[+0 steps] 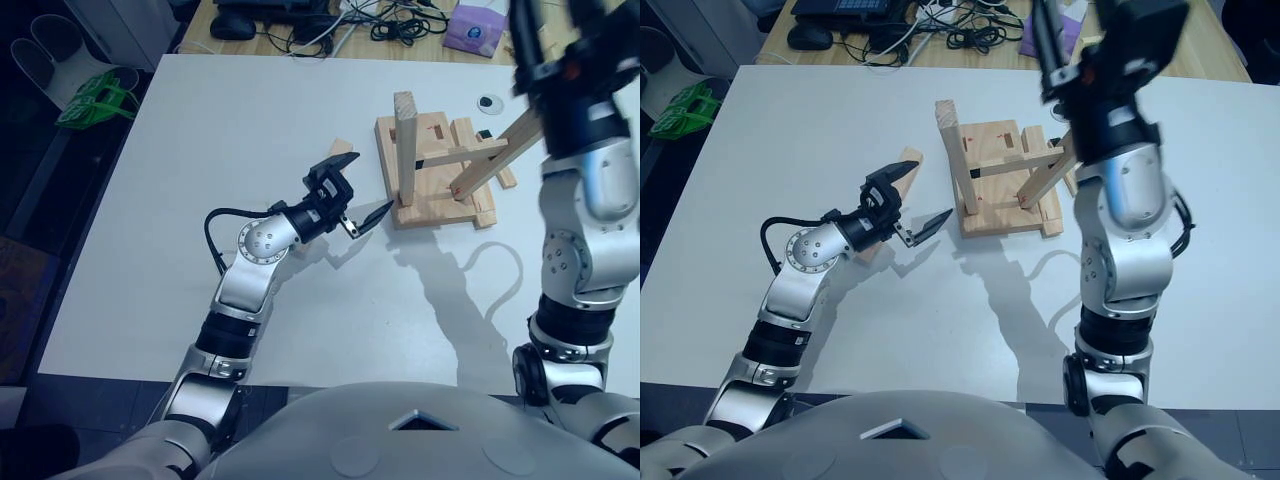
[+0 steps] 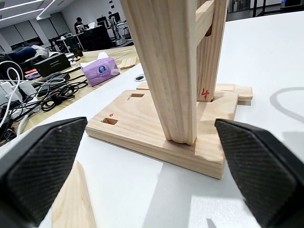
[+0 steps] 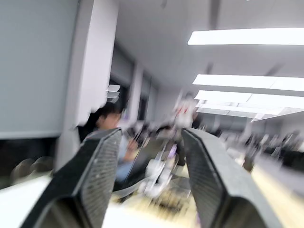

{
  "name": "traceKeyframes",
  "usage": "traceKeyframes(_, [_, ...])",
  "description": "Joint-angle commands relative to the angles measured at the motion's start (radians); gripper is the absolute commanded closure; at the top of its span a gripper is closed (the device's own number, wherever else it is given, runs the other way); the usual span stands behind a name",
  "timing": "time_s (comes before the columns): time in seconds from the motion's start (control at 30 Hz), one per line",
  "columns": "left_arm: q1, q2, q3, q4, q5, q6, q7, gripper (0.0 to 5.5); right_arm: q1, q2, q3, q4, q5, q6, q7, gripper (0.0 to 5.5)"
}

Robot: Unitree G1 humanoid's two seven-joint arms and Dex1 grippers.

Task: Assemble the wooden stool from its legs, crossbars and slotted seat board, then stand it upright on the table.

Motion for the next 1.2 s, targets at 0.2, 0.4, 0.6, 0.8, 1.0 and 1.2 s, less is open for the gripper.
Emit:
traceKeyframes(0.2, [-0.001, 0.0, -0.011, -0.007, 0.012, -0.007, 0.005, 0.53, 0.113, 0.093, -0.046, 0.112, 0.151, 0.339, -0.08, 4.73])
traceKeyframes(0.4, [-0.002, -0.003, -0.015, -0.008, 0.015, -0.005, 0.009, 0.53, 0.117, 0.114, -0.071, 0.121, 0.21, 0.48, -0.094, 5.48])
traceKeyframes(0.6, [-0.008, -0.002, -0.013, -0.003, 0.011, -0.004, 0.013, 0.53, 0.069, 0.097, -0.064, 0.056, 0.128, 0.277, -0.084, 5.48])
traceKeyframes(0.8, [-0.011, 0.003, -0.011, -0.004, 0.008, -0.001, 0.008, 0.53, 0.116, 0.066, -0.013, 0.069, 0.028, 0.141, -0.046, 5.48])
traceKeyframes(1.0, [-0.01, 0.002, -0.011, -0.016, 0.008, 0.003, 0.011, 0.53, 0.273, 0.005, 0.052, 0.259, 0.051, 0.431, 0.016, 5.48])
traceKeyframes(1.2, [-0.003, -0.004, -0.011, -0.019, 0.012, 0.002, 0.024, 0.53, 0.227, 0.072, 0.008, 0.264, 0.063, 0.318, -0.027, 5.48])
